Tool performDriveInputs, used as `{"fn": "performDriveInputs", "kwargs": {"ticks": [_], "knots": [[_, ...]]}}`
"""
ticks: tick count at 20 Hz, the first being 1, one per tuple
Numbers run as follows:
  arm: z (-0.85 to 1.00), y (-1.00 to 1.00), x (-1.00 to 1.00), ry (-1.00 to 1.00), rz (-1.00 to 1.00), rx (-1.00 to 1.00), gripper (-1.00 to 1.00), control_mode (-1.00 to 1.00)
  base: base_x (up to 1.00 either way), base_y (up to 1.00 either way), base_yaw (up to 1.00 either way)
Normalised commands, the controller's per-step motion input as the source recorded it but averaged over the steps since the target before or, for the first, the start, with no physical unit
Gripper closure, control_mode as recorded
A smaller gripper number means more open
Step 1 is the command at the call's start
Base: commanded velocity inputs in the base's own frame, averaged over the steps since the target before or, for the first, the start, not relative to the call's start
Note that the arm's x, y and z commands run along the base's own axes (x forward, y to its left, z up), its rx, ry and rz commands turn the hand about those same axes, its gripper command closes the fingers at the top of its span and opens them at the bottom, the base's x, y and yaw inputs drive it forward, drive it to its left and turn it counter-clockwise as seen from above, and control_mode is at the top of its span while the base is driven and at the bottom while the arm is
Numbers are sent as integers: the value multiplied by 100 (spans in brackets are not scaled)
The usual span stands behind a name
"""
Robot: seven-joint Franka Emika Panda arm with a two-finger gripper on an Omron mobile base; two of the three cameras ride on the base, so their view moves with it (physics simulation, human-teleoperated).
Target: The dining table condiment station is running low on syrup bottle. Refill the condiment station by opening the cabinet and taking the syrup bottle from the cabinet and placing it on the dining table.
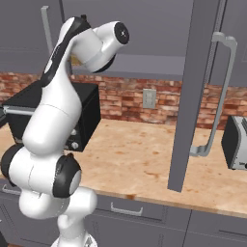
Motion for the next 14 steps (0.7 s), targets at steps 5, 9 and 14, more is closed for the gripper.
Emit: {"fn": "performDriveInputs", "kwargs": {"ticks": [5, 9, 14], "knots": [[-13, 0, 23, 0, 0, 0, -100, -100, 0, 0, 0], [-16, 0, 22, 0, 1, 0, -100, -100, 0, 0, 0], [-25, 0, 18, 0, 2, 0, -100, -100, 0, 0, 0]]}}
